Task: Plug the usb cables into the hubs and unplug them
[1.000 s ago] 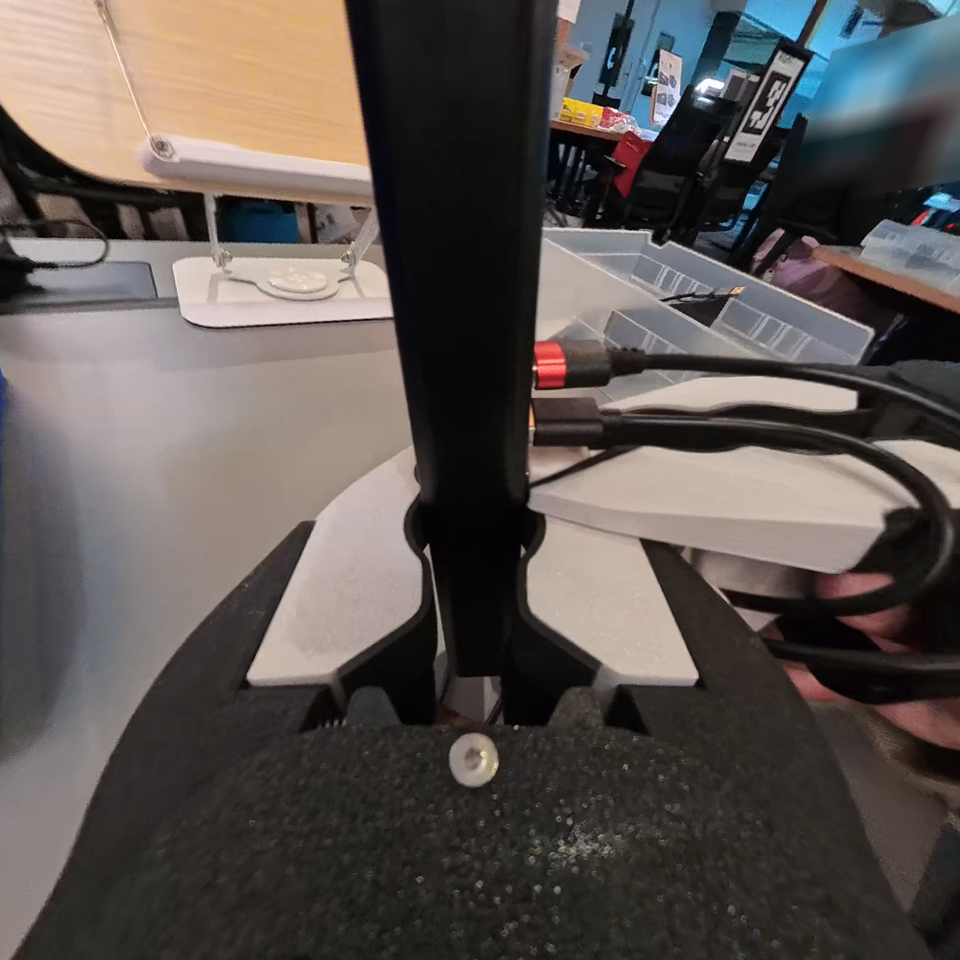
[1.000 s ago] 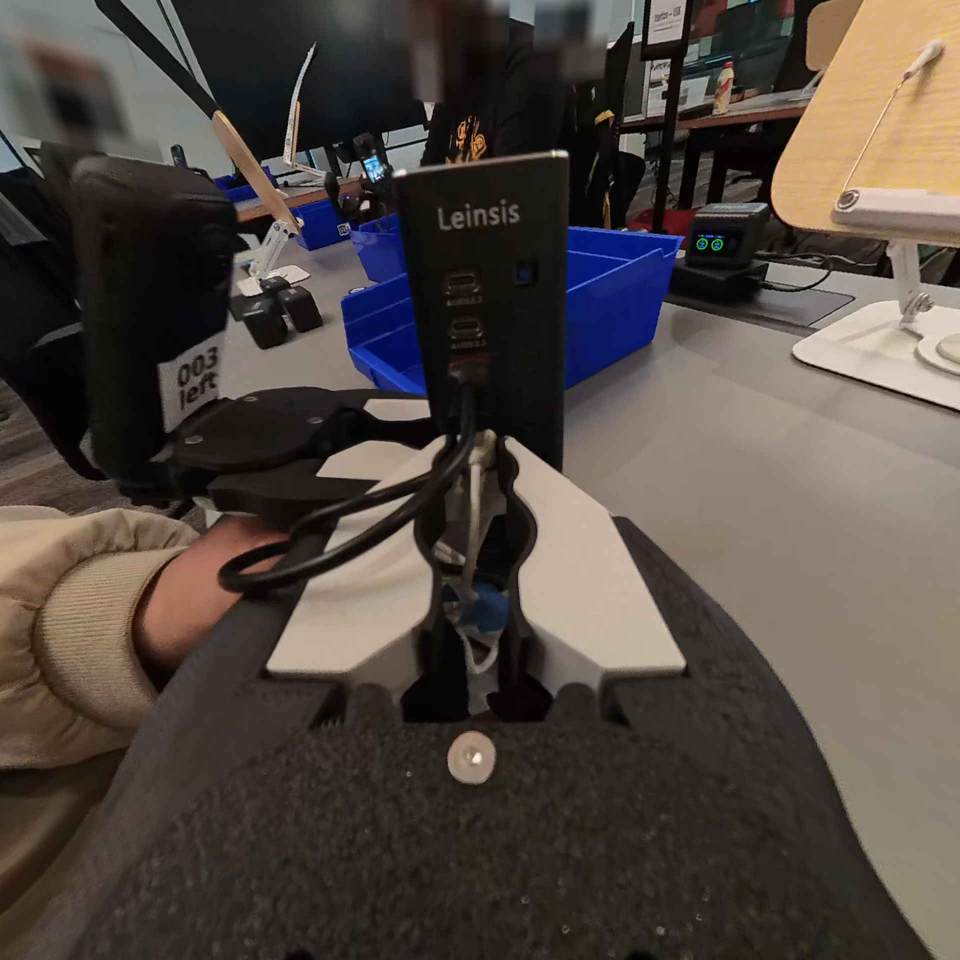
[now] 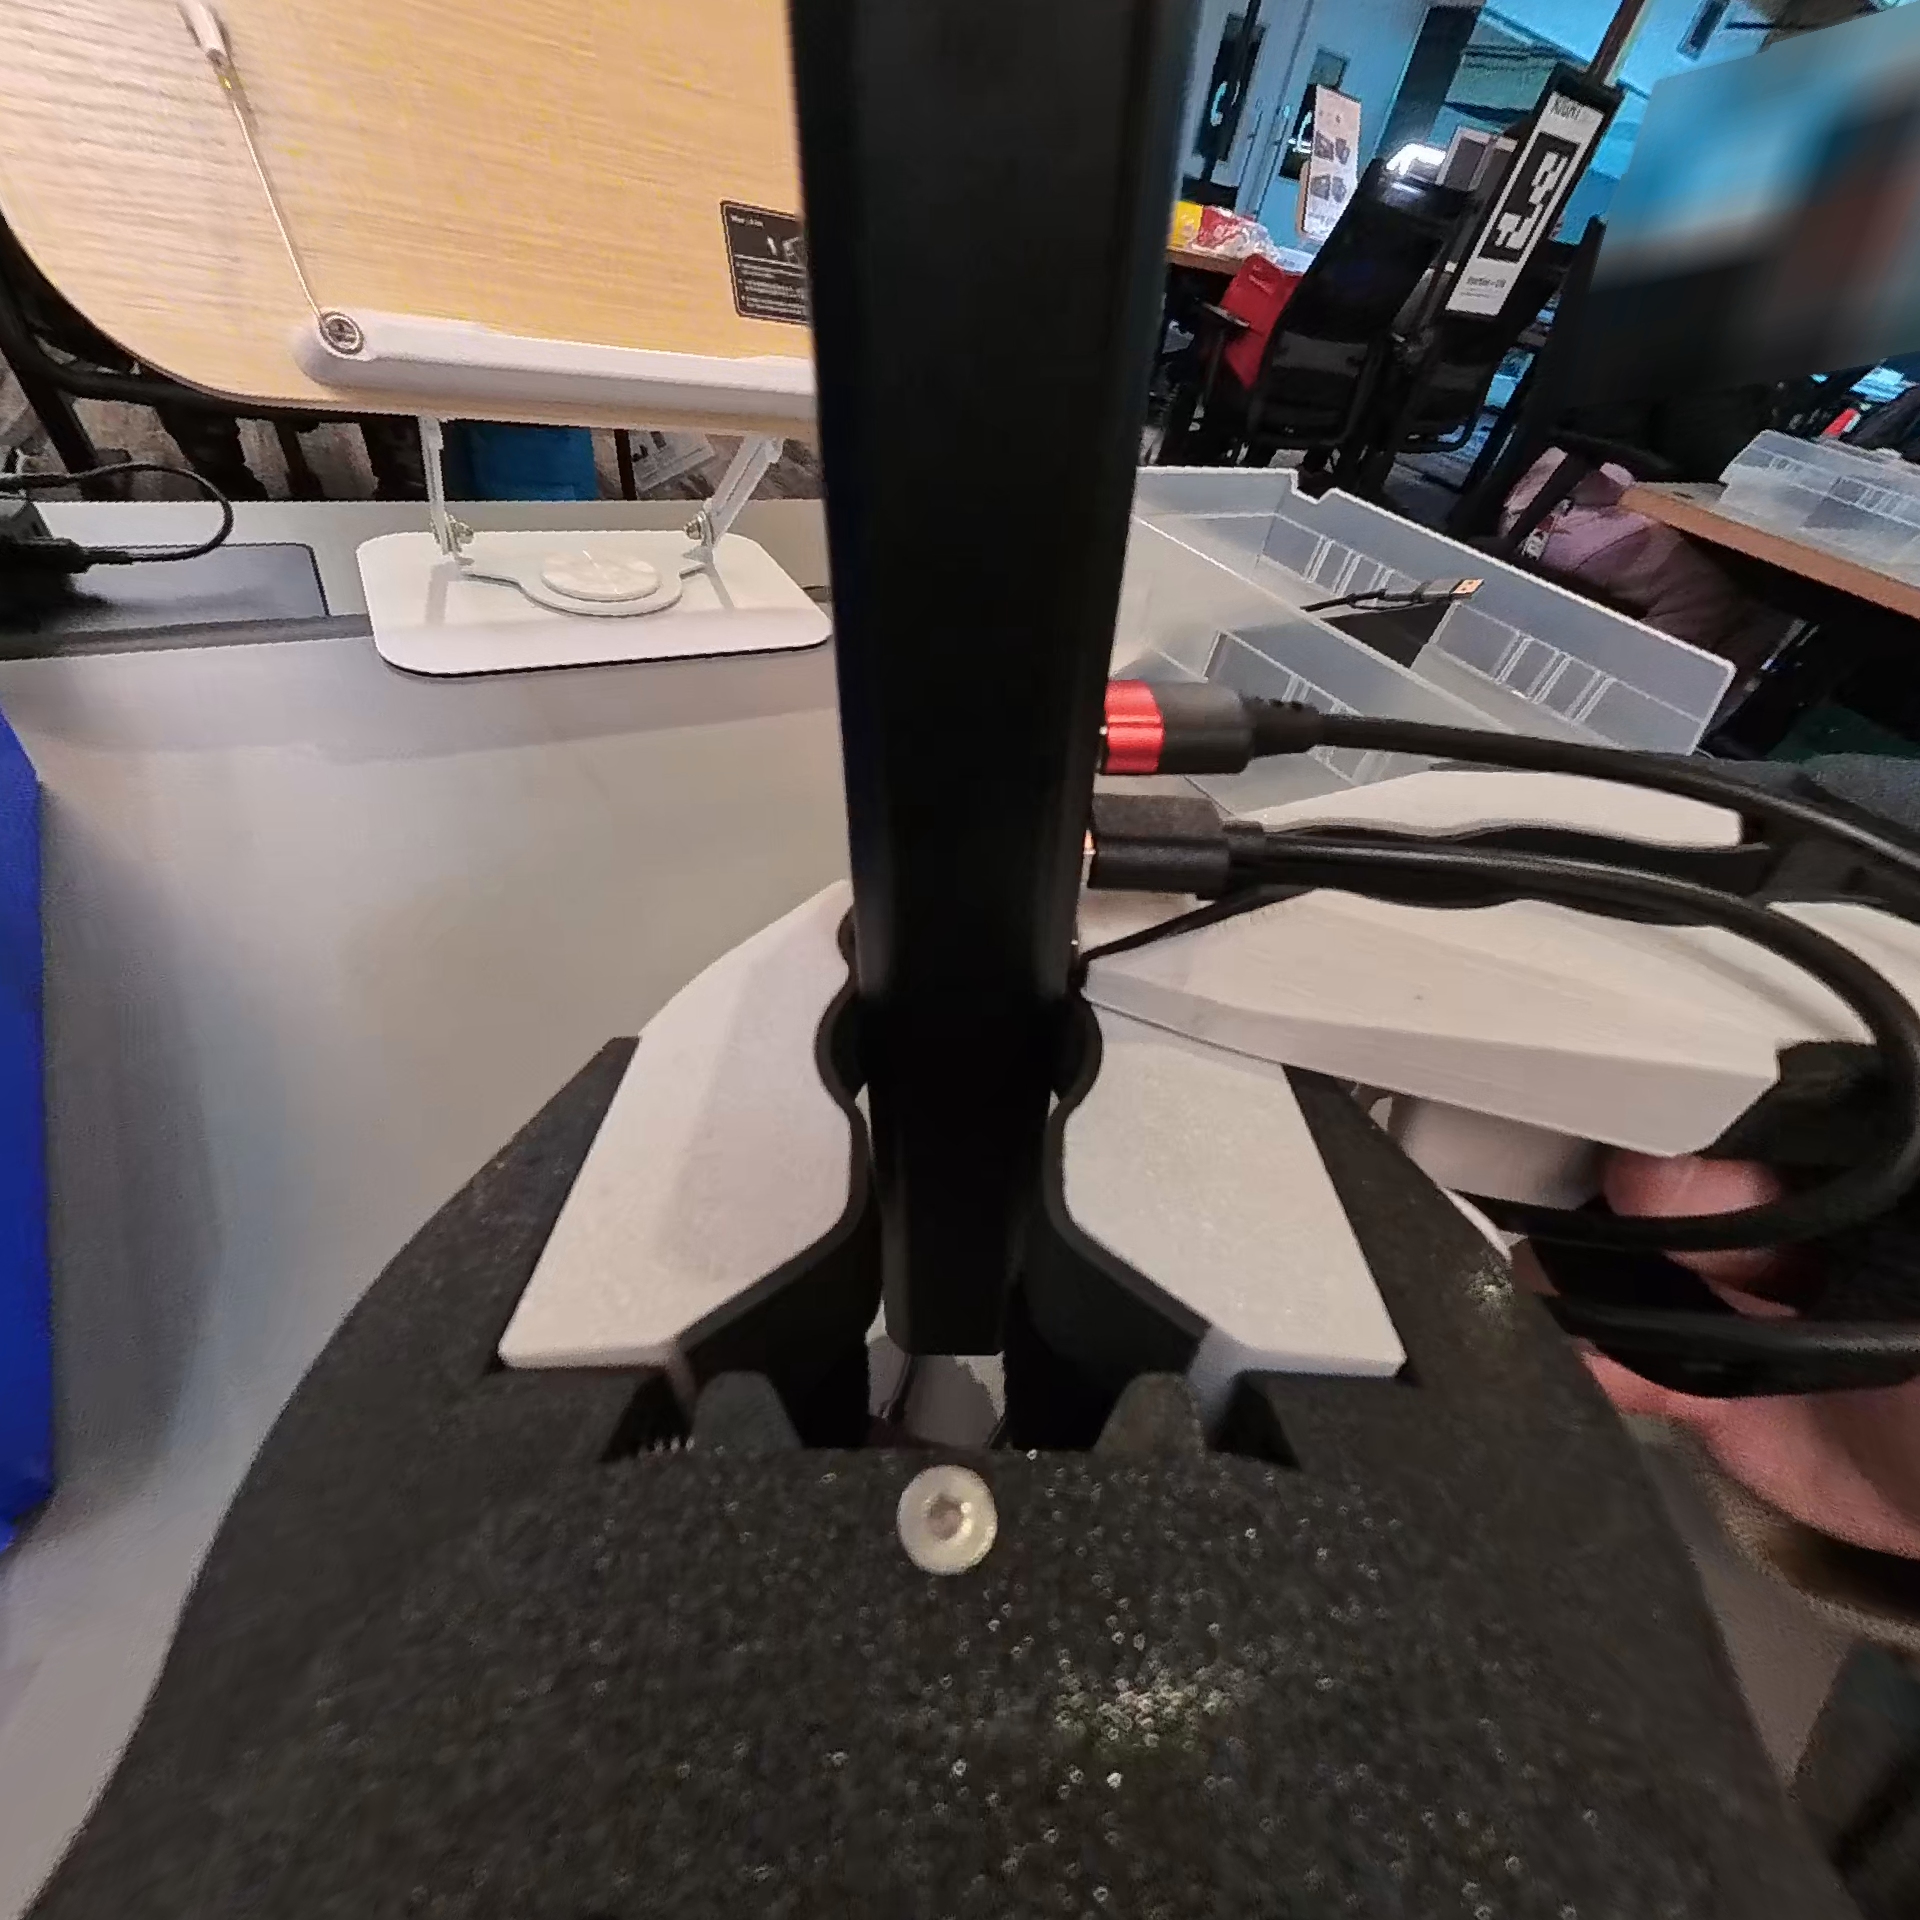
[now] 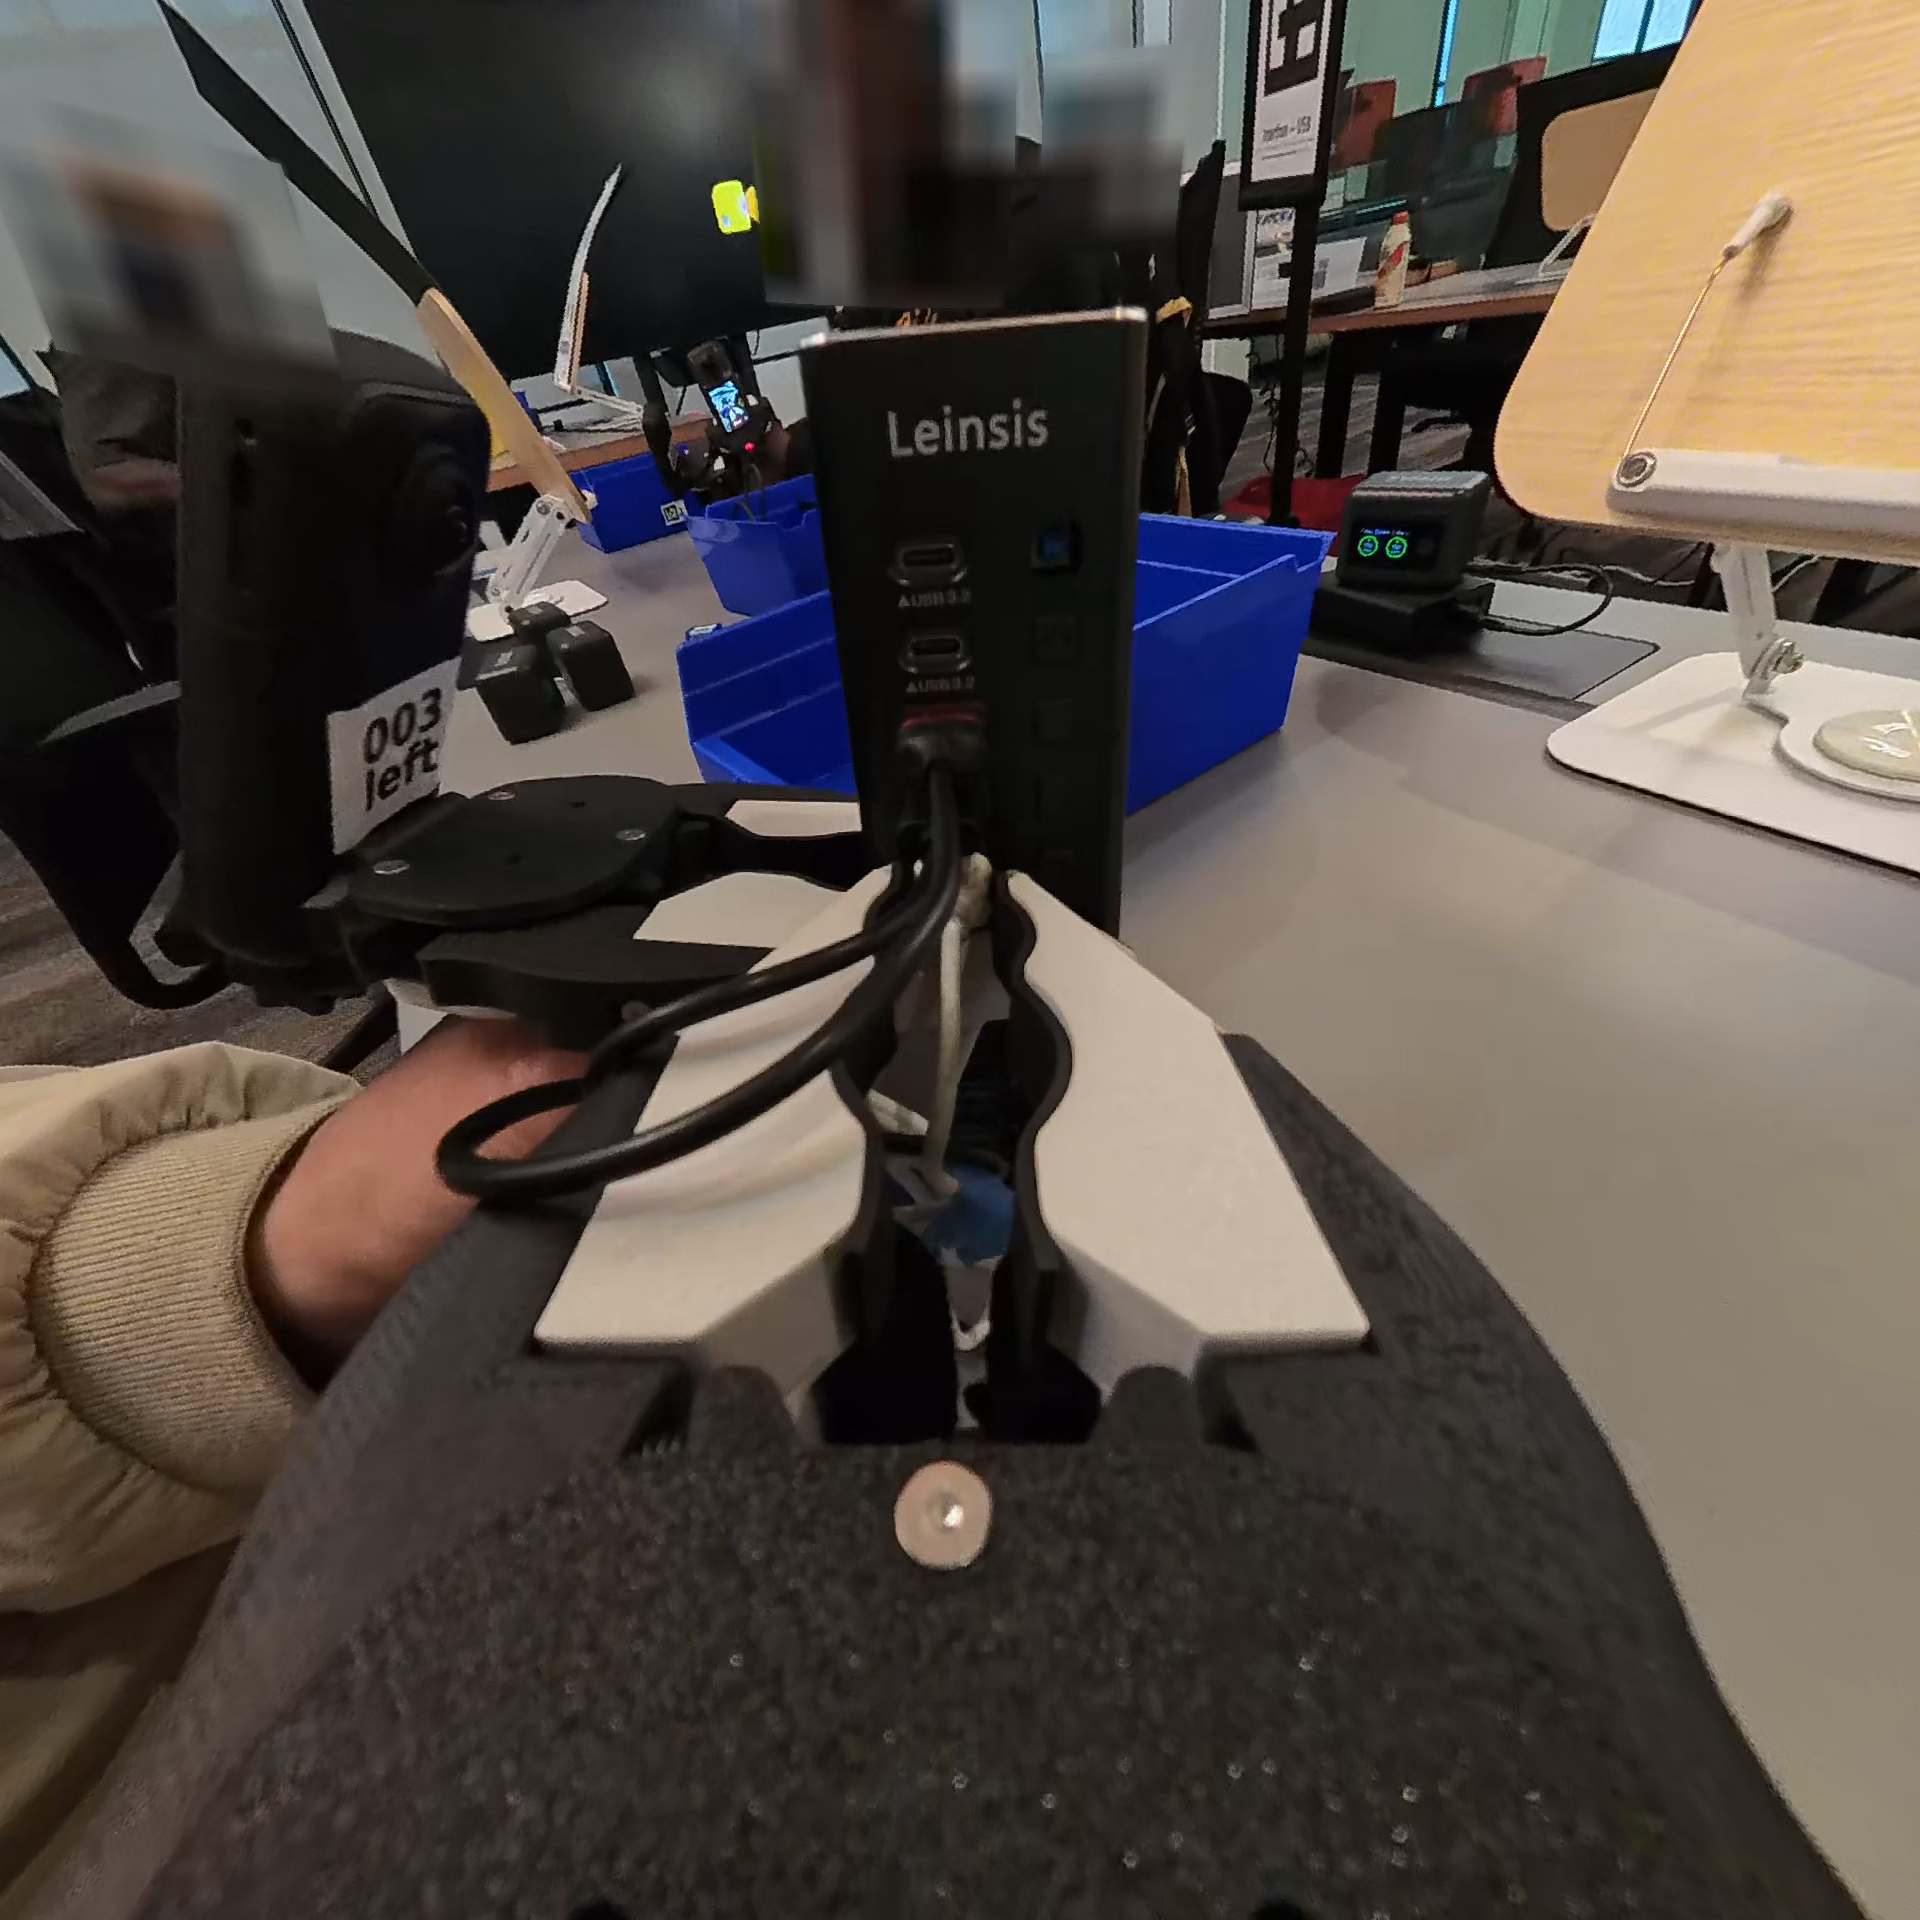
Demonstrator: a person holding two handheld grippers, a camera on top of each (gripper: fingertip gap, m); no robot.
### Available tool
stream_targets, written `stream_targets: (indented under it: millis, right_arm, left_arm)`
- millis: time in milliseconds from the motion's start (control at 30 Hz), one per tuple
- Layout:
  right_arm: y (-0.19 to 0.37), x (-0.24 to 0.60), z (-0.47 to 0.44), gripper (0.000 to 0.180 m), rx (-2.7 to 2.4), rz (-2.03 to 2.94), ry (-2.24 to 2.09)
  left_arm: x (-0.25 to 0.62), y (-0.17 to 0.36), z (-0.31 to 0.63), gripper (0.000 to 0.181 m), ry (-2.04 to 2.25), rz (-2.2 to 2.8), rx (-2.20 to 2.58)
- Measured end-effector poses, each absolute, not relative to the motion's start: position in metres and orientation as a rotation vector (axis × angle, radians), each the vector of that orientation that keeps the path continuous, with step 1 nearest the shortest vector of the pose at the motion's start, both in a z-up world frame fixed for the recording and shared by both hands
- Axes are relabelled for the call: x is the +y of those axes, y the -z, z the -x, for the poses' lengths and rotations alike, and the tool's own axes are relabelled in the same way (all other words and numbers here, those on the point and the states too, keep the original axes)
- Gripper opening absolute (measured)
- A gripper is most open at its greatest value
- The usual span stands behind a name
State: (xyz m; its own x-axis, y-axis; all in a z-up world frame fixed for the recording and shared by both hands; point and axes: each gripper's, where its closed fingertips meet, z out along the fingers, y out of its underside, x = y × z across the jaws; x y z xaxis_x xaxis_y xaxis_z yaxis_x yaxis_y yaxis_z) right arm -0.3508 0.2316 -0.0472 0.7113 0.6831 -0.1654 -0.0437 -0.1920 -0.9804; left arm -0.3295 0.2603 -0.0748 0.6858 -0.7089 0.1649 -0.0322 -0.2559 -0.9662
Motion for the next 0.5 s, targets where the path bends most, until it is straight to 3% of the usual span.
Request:
stream_targets:
  millis: [500]
  right_arm:
    - [0.0492,0.2342,0.3464,0.013,-0.472,1.656,-0.724]
  left_arm:
    - [0.2637,0.0765,0.3253,0.031,0.744,1.725,0.629]
